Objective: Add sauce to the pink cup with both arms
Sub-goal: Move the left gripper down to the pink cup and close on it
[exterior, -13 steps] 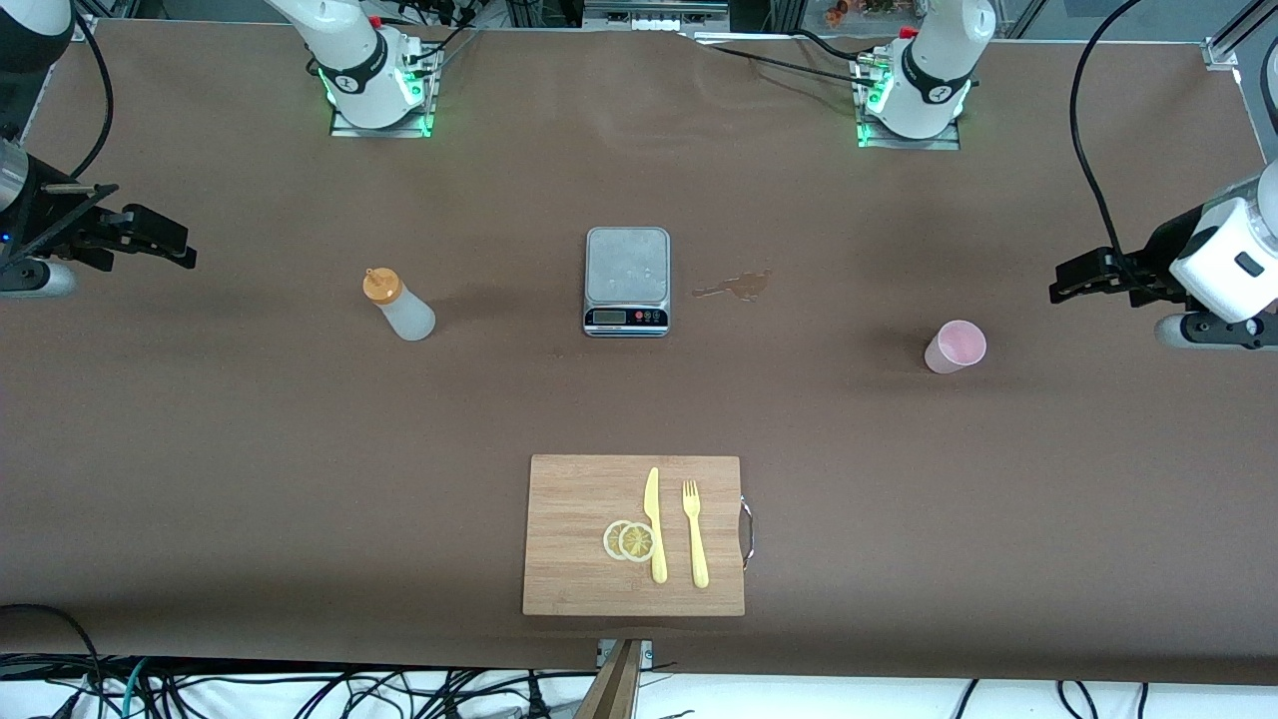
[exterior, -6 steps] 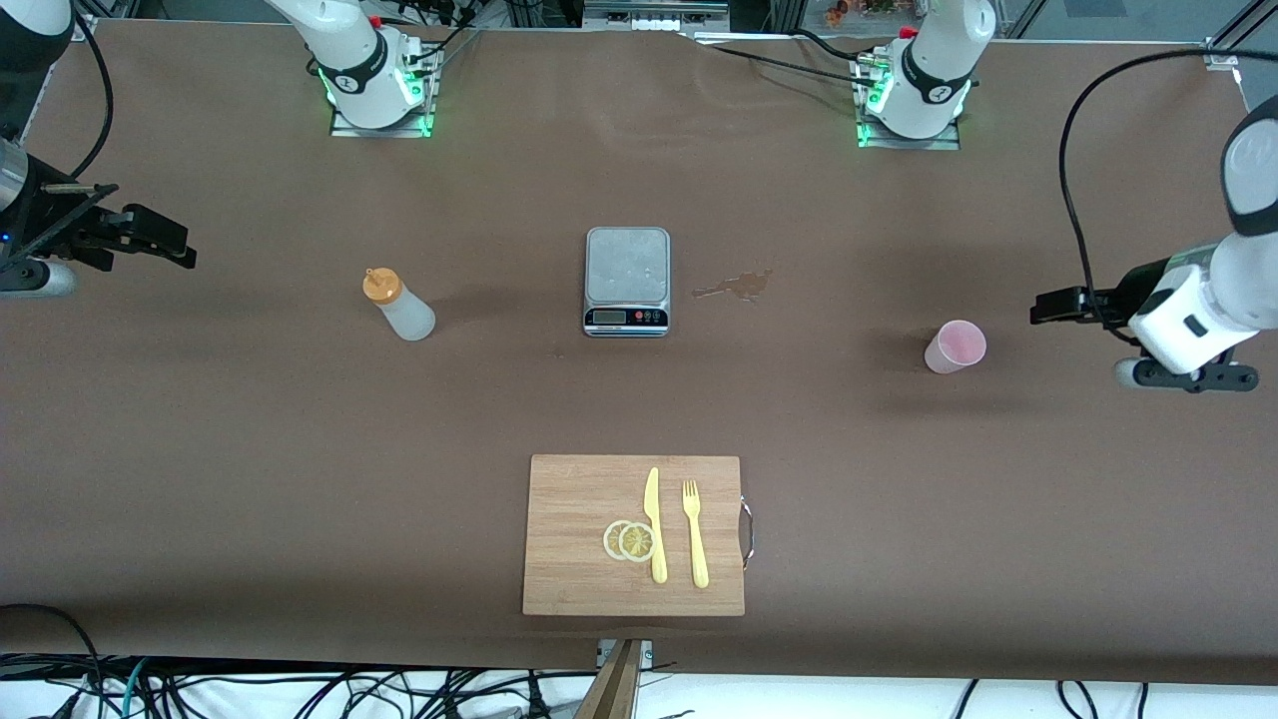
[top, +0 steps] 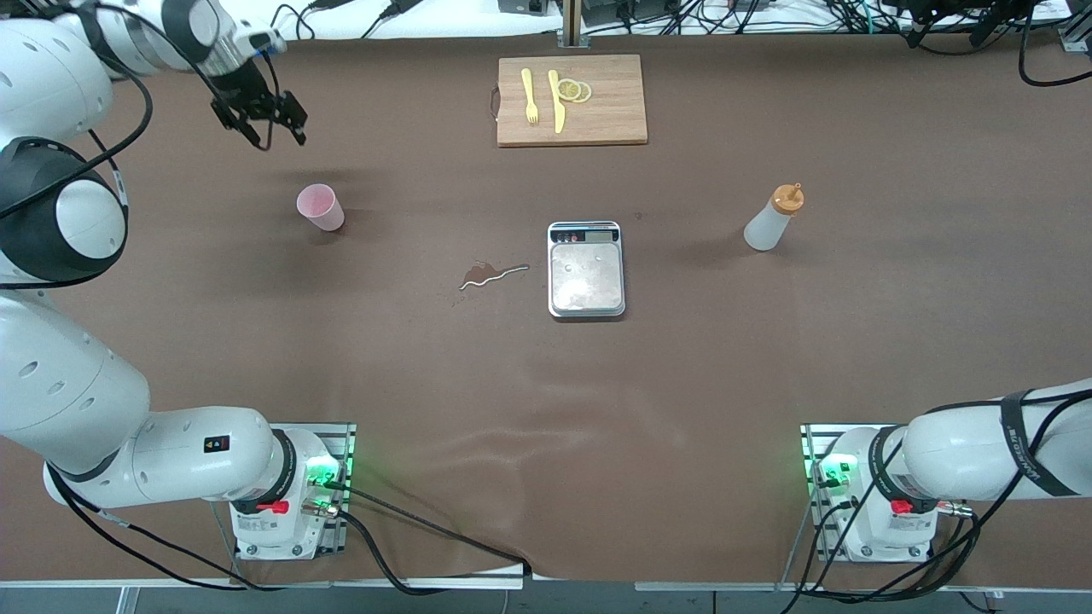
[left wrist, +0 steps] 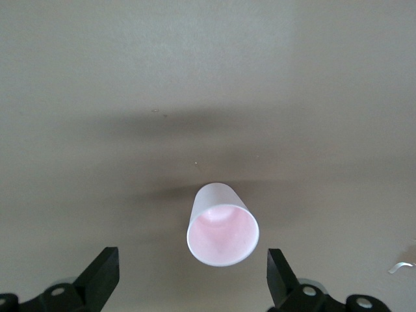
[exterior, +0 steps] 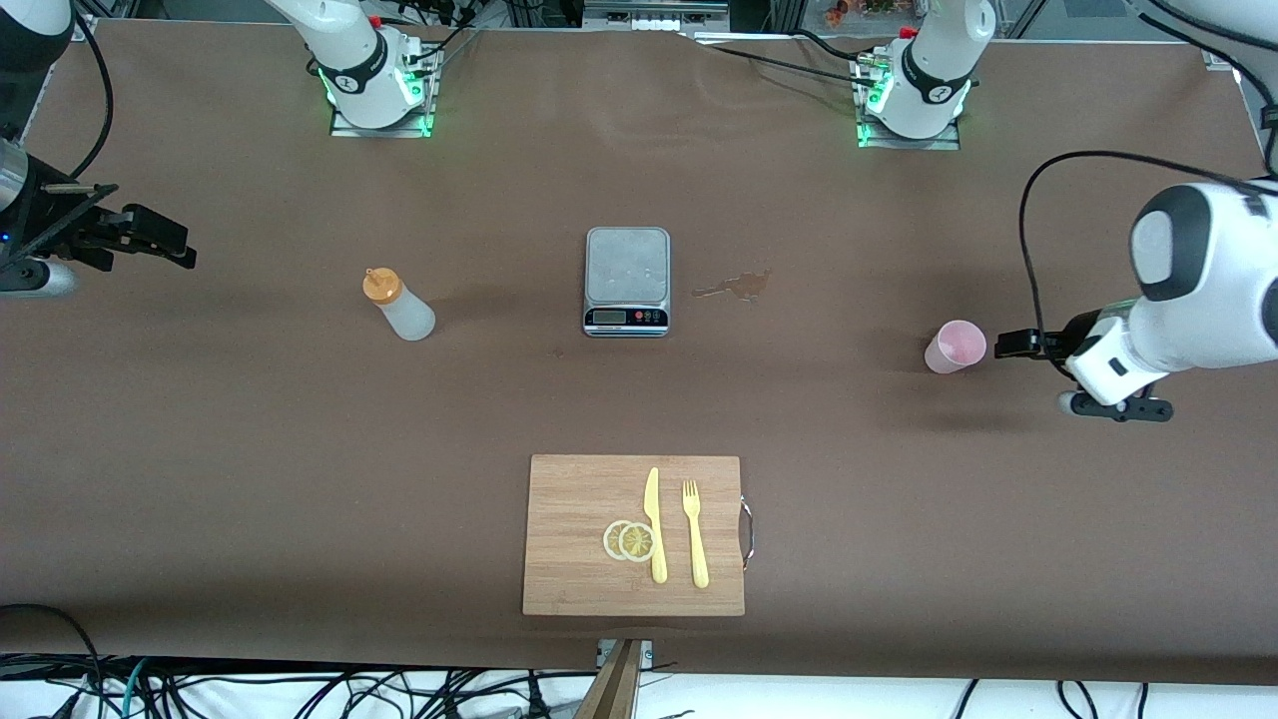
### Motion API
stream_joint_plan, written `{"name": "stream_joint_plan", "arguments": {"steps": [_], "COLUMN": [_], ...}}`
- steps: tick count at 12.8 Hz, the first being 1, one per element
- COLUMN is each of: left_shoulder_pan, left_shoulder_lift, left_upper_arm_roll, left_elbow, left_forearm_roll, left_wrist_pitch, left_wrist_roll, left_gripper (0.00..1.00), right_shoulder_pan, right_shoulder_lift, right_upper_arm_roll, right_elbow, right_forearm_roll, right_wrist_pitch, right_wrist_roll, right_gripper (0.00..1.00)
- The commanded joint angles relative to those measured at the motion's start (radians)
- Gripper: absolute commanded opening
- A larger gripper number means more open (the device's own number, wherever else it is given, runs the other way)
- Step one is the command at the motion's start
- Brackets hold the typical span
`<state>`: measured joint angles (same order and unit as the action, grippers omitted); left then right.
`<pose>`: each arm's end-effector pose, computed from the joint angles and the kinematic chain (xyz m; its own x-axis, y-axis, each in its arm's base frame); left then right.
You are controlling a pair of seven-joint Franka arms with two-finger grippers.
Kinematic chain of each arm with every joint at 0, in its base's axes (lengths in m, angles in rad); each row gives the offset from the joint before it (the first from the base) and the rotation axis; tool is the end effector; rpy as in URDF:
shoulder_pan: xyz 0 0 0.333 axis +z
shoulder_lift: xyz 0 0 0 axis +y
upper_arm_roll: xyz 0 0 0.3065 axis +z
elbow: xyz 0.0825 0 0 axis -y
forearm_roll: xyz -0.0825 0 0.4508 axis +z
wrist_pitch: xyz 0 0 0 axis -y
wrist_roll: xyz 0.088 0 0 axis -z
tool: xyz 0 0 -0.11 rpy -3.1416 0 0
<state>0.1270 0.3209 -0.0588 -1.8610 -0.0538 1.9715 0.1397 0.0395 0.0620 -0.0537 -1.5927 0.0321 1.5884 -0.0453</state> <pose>0.6533 0.0420 0.2813 0.9787 -0.0525 -0.1984 -0.0349 -0.9952 0.0911 0.6380 -0.0047 0.5627 0.9974 0.0304 -0.0648 0.0284 -0.9991 -0.0316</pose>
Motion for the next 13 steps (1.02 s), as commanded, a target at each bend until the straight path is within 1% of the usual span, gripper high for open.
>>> {"name": "stream_joint_plan", "arguments": {"steps": [1, 3, 6, 8, 10, 11, 12, 13], "left_shoulder_pan": [0.013, 0.014, 0.019, 0.017, 0.014, 0.014, 0.011, 0.007], "left_shoulder_lift": [-0.042, -0.048, -0.052, -0.071, -0.075, -0.075, -0.075, -0.075], "left_upper_arm_roll": [0.011, 0.014, 0.019, 0.019, 0.019, 0.019, 0.019, 0.019], "left_elbow": [-0.151, -0.229, -0.305, -0.358, -0.372, -0.374, -0.377, -0.380], "left_forearm_roll": [0.022, 0.022, 0.019, 0.011, 0.008, 0.006, 0.005, 0.003], "left_wrist_pitch": [0.143, 0.238, 0.337, 0.381, 0.388, 0.388, 0.388, 0.388], "left_wrist_roll": [0.024, 0.043, 0.051, 0.051, 0.051, 0.051, 0.047, 0.038], "left_gripper": [0.99, 0.99, 0.98, 0.98, 0.95, 0.92, 0.87, 0.77], "right_shoulder_pan": [-0.009, -0.007, -0.009, -0.009, -0.009, -0.009, -0.009, -0.009], "right_shoulder_lift": [0.007, 0.007, 0.007, 0.007, 0.007, 0.007, 0.007, 0.007], "right_upper_arm_roll": [0.005, 0.005, 0.005, 0.005, 0.005, 0.005, 0.005, 0.005], "right_elbow": [0.020, 0.020, 0.020, 0.020, 0.020, 0.019, 0.020, 0.020], "right_forearm_roll": [0.005, 0.005, 0.005, 0.005, 0.005, 0.005, 0.005, 0.005], "right_wrist_pitch": [-0.008, -0.008, -0.008, -0.008, -0.008, -0.008, -0.008, -0.008], "right_wrist_roll": [0.007, 0.007, 0.007, 0.007, 0.007, 0.007, 0.007, 0.007], "right_gripper": [1.00, 1.00, 1.00, 1.00, 1.00, 1.00, 1.00, 1.00]}}
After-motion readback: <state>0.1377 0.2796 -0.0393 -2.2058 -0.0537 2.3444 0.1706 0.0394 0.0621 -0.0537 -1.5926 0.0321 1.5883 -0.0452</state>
